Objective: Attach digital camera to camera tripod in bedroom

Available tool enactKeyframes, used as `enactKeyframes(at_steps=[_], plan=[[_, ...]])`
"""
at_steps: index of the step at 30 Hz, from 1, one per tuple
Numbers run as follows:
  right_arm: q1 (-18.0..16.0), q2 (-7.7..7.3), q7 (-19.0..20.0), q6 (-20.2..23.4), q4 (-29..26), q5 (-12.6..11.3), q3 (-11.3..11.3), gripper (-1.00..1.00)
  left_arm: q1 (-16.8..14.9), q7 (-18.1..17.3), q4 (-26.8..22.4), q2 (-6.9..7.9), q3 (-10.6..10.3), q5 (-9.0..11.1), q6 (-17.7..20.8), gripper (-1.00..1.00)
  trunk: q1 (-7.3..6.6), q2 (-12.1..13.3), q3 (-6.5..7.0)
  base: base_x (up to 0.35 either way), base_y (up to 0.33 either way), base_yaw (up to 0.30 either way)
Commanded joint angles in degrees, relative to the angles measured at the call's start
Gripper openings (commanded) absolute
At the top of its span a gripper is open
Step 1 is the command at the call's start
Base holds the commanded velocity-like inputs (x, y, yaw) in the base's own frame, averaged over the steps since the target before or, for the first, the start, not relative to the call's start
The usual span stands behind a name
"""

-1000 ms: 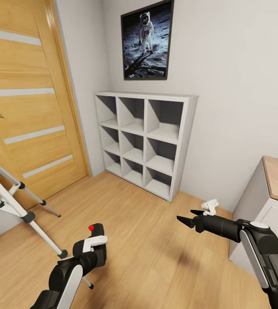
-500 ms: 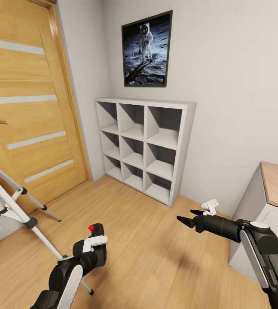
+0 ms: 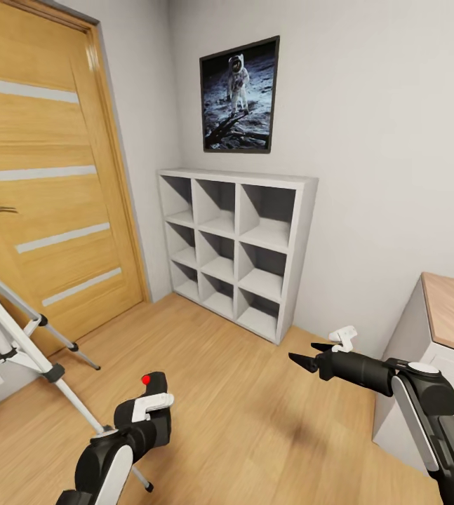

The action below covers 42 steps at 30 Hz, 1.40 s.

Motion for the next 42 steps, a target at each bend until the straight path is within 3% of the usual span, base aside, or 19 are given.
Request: enactKeyframes(at_steps=[1, 6, 11, 15, 16, 22, 32, 33, 40, 41, 42], plan=[[0.0, -0.01, 0.0, 0.4, 0.0, -0.4, 0.0, 1.0, 0.7, 0.9, -0.4, -0.01, -0.4, 0.4, 0.2, -1.0, -0.23, 0.4, 0.22, 0.0, 0.0, 0.046], [0.0, -0.01, 0.0, 0.4, 0.0, -0.4, 0.0, 1.0, 3.3, 1.9, -1.2, 0.07, -0.7, 0.4, -0.8, -1.0, -1.33, 2.4, 1.57, 0.0, 0.0, 0.057], [0.0, -0.01, 0.0, 0.4, 0.0, -0.4, 0.1, 1.0, 5.4, 1.9, -1.5, 0.21, 1.6, 0.8, -3.2, -1.0, -2.42, 4.4, 2.91, 0.0, 0.0, 0.066], [0.0, 0.03, 0.0, 0.4, 0.0, -0.4, 0.1, 1.0, 5.9, 1.9, -1.5, 0.51, 2.7, 2.5, -3.6, -1.0, -3.3, 6.0, 3.97, 0.0, 0.0, 0.068], [0.0, 0.05, -0.1, 0.4, 0.0, -0.4, 0.1, 1.0, 6.1, 1.9, -1.6, 0.77, 4.0, 4.6, -3.7, -1.0, -3.52, 6.4, 4.24, 0.0, 0.0, 0.044], [0.0, 0.07, -0.1, 0.4, 0.0, -0.4, 0.3, 1.0, 6.4, 1.9, -1.6, 1.15, 6.1, 8.2, -3.5, -1.0, -4.84, 8.8, 5.82, 0.0, 0.0, 0.025], [0.0, 0.08, -0.1, 0.4, 0.0, -0.4, 0.5, 1.0, 8.1, 1.8, -1.6, 1.26, 10.6, 9.2, -3.4, -1.0, -7.04, 12.8, 8.44, 0.0, 0.0, 0.055], [0.0, 0.08, -0.1, 0.4, 0.0, -0.4, 0.6, 1.0, 8.8, 1.4, -1.6, 1.26, 12.0, 9.2, -3.4, -1.0, -7.26, 13.2, 8.7, 0.0, 0.0, 0.066], [0.0, 0.08, -0.1, 0.4, 0.0, -0.4, 0.7, 1.0, 9.9, -0.7, -1.6, 1.29, 16.7, 9.2, -3.6, -1.0, -8.79, 16.0, 10.53, 0.0, 0.0, 0.064], [0.1, 0.08, -0.1, 0.4, 0.0, -0.3, 0.7, 1.0, 10.5, -1.6, -1.6, 1.28, 18.6, 9.2, -4.0, -1.0, -9.01, 16.4, 10.8, 0.0, 0.0, 0.067], [0.1, 0.08, -0.1, 0.4, 0.0, -0.3, 0.7, 1.0, 10.6, -1.7, -1.6, 1.28, 19.1, 9.2, -4.0, -1.0, -9.23, 16.8, 11.06, 0.0, 0.0, 0.068]])
